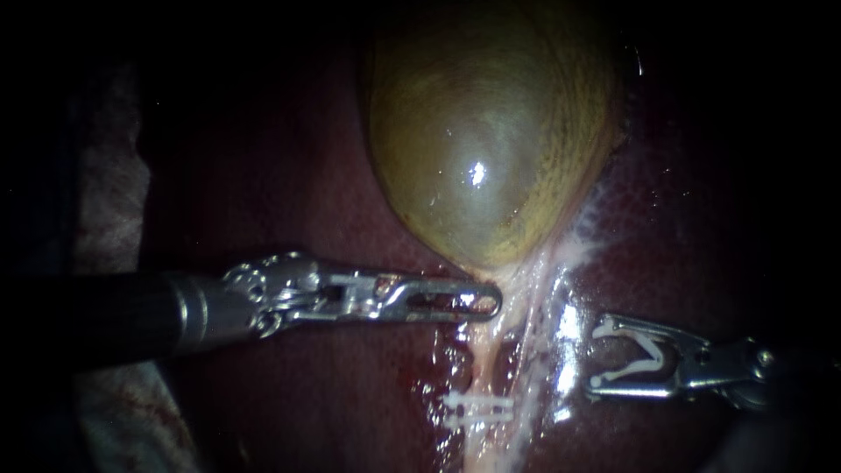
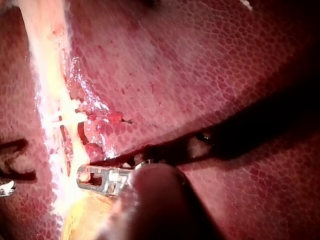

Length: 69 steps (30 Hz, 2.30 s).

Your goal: Clipping third clip left tube

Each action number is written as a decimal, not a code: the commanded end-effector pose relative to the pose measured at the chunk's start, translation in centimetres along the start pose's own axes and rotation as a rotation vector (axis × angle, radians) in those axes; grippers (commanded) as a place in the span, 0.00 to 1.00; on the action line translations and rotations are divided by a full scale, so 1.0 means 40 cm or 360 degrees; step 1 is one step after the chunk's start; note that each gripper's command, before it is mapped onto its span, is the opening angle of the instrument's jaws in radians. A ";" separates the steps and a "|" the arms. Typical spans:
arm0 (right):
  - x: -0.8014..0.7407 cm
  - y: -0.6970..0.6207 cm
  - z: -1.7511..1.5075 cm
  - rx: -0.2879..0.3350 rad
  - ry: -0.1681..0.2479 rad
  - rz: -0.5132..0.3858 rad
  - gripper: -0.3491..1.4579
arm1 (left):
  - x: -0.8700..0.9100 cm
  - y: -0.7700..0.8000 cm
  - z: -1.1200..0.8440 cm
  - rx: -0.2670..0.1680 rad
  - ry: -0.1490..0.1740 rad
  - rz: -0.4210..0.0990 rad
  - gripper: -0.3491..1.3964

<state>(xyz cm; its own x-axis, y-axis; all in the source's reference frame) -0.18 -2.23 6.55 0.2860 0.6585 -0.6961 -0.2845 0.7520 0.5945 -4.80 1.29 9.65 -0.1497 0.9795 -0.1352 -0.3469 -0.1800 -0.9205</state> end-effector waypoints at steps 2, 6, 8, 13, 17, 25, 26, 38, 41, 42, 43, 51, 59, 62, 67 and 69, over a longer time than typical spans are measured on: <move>-0.0001 -0.0003 0.0000 -0.0001 -0.0005 0.0013 0.52 | 0.0000 0.0000 0.0000 0.0000 0.0000 0.0000 0.00; -0.0001 -0.0007 0.0004 -0.0001 -0.0012 0.0032 0.52 | 0.0000 0.0000 0.0000 0.0000 0.0000 0.0000 0.00; 0.0000 -0.0008 0.0006 -0.0001 -0.0011 0.0033 0.52 | 0.0000 0.0000 -0.0001 0.0000 0.0000 0.0000 0.00; 0.0000 -0.0012 0.0013 -0.0002 -0.0020 0.0063 0.52 | 0.0006 0.0006 -0.0017 -0.0006 -0.0007 -0.0003 0.00; 0.0004 -0.0024 0.0030 0.0005 -0.0029 0.0119 0.52 | 0.0016 0.0018 -0.0039 -0.0013 -0.0014 -0.0009 0.00; 0.0024 -0.0057 0.0082 0.0040 -0.0032 0.0300 0.52 | 0.0009 0.0048 -0.0051 -0.0014 -0.0016 -0.0016 0.00; 0.0028 -0.0060 0.0090 0.0045 -0.0028 0.0337 0.52 | 0.0008 0.0051 -0.0051 -0.0014 -0.0016 -0.0017 0.00; 0.0082 -0.0082 0.0219 0.0075 0.0101 0.0634 0.52 | -0.0007 0.0081 -0.0060 -0.0019 -0.0021 -0.0021 0.00; 0.0084 -0.0074 0.0245 0.0067 0.0113 0.0655 0.52 | -0.0011 0.0087 -0.0065 -0.0020 -0.0023 -0.0021 0.00; 0.0082 -0.0072 0.0251 0.0066 0.0114 0.0655 0.52 | -0.0012 0.0089 -0.0067 -0.0021 -0.0023 -0.0021 0.00; 0.0081 -0.0070 0.0256 0.0064 0.0105 0.0655 0.52 | -0.0014 0.0091 -0.0068 -0.0021 -0.0024 -0.0021 0.00; 0.0069 -0.0059 0.0265 0.0061 0.0083 0.0653 0.52 | -0.0020 0.0112 -0.0094 -0.0027 -0.0030 -0.0026 0.00; 0.0054 -0.0055 0.0269 0.0056 0.0047 0.0620 0.52 | -0.0025 0.0135 -0.0129 -0.0035 -0.0041 -0.0031 0.00; 0.0041 -0.0049 0.0275 0.0053 0.0026 0.0589 0.52 | -0.0024 0.0142 -0.0140 -0.0041 -0.0047 -0.0033 0.00; 0.0021 -0.0037 0.0288 0.0050 0.0014 0.0527 0.52 | -0.0019 0.0155 -0.0152 -0.0040 -0.0047 -0.0038 0.00; 0.0013 -0.0036 0.0291 0.0049 0.0011 0.0515 0.52 | -0.0019 0.0159 -0.0154 -0.0041 -0.0048 -0.0039 0.00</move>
<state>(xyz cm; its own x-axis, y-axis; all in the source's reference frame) 0.94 -2.28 6.92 0.1810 0.8627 -0.4721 -0.3325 0.5055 0.7962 -4.44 1.16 8.84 -0.1698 0.9802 -0.1020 -0.3261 -0.1536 -0.9328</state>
